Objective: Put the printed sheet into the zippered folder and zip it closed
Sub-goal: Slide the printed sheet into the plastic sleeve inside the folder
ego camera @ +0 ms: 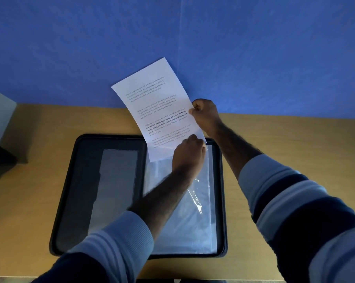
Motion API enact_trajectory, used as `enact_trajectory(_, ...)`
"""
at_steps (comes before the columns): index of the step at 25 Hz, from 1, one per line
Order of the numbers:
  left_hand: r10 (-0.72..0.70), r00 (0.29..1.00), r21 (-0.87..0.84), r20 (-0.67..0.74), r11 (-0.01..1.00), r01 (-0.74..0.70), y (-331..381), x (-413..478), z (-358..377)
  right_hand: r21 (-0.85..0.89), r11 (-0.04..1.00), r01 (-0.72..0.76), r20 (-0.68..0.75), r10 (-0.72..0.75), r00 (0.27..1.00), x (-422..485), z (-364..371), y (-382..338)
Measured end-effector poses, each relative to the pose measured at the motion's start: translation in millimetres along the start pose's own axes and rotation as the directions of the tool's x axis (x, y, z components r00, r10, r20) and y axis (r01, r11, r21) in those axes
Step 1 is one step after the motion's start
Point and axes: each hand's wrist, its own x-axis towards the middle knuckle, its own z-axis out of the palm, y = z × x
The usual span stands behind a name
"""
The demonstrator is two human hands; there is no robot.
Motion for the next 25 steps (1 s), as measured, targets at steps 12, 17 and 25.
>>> enact_trajectory(12, -0.080, 0.993, -0.095, -0.082, 0.993, 0.072, 18, 5, -4, 0.029, 0.996, -0.090, -0.082, 0.092, 0.992, -7, 7, 8)
enact_trajectory(17, -0.056, 0.998, -0.038, 0.038, 0.998, 0.058, 14, 12, -7, 0.019, 0.991, -0.133, -0.049, 0.134, 0.990, -6, 3, 13)
enact_trajectory(25, -0.086, 0.994, -0.046, 0.062, 0.995, 0.089, 23, 19, -14, 0.067, 0.974, -0.216, 0.020, 0.215, 0.976, -2, -2, 11)
